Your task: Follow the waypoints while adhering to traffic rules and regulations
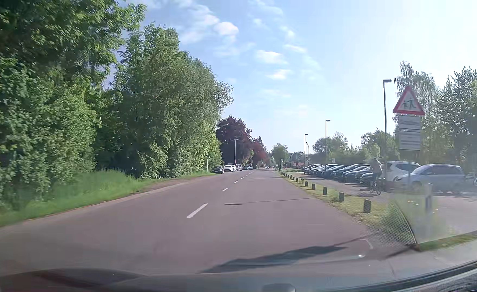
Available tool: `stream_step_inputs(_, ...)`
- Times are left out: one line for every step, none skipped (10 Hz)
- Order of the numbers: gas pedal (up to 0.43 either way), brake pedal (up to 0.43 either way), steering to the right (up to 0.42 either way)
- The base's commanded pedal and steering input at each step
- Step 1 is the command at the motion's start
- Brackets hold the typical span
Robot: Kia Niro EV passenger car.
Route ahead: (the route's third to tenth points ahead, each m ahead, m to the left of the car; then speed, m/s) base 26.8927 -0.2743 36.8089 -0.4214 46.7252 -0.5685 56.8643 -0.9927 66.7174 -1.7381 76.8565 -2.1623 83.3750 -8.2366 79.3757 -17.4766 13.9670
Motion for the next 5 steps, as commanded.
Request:
stream_step_inputs(0.0, 0.226, 0.0)
stream_step_inputs(0.0, 0.201, 0.0)
stream_step_inputs(0.0, 0.146, 0.0)
stream_step_inputs(0.0, 0.122, 0.0)
stream_step_inputs(0.0, 0.134, 0.0)
